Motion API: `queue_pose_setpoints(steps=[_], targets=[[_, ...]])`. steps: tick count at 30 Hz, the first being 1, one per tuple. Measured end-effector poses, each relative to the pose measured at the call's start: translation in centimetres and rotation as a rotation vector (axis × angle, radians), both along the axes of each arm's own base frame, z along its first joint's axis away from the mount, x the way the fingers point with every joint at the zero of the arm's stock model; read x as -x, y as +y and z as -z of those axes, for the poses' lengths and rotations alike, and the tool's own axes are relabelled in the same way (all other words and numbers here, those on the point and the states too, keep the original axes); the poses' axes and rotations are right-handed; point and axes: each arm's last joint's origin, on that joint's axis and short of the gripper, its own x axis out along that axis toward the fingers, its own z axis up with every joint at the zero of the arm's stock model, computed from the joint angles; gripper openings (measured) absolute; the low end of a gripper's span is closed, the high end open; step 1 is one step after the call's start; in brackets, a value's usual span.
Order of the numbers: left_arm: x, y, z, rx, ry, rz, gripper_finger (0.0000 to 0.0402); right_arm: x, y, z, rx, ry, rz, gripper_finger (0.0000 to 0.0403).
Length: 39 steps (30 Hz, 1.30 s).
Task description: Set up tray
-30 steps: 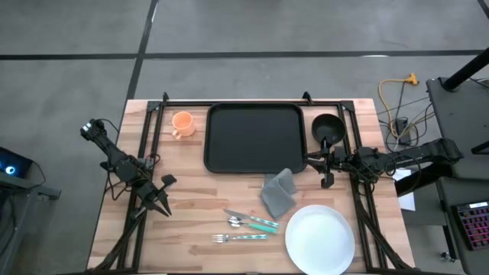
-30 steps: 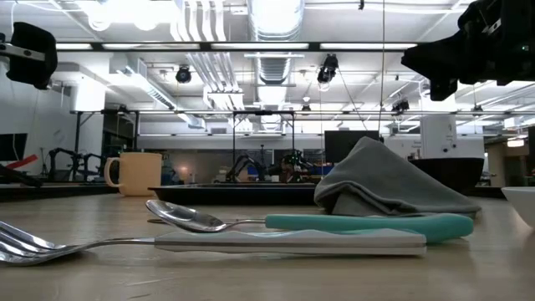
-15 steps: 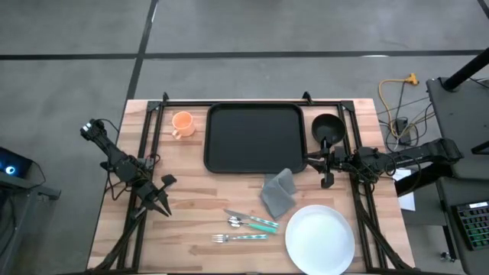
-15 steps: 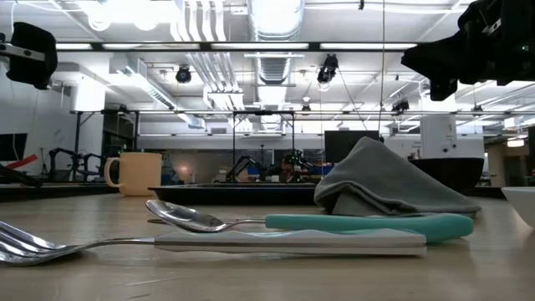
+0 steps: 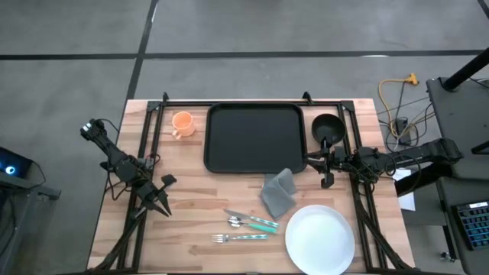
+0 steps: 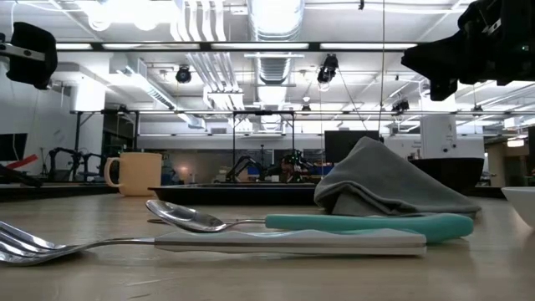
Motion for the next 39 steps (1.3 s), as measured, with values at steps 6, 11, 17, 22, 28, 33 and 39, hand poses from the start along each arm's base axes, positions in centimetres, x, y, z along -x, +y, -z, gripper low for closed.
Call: queue_pose_setpoints(steps=[6,11,17,22,28,33,39], targets=[[0.0,0.0,0.0,0.000,0.000,0.000,0.0018,0.0,0.0,0.0,0.000,0.000,0.000,0.0068],[0.0,0.0,0.0,0.000,0.000,0.000,0.0018,0.0,0.0,0.0,0.000,0.000,0.000,0.0073],[0.0,0.0,0.0,-0.002,-0.002,-0.001,0.0018,0.0,0.0,0.0,0.000,0.000,0.000,0.0079],[-0.2,0.3,-0.1,-0.056,-0.065,-0.124,0.0018,0.0,0.0,0.0,0.000,0.000,0.000,0.0074],[-0.7,1.1,-0.5,-0.072,-0.109,-0.441,0.0018,0.0,0.0,0.0,0.000,0.000,0.000,0.0068],[-0.8,1.5,-1.6,-0.032,-0.192,-0.599,0.0018,0.0,0.0,0.0,0.000,0.000,0.000,0.0074],[-0.7,1.6,-2.7,-0.004,-0.295,-0.622,0.0018,0.0,0.0,0.0,0.000,0.000,0.000,0.0080]])
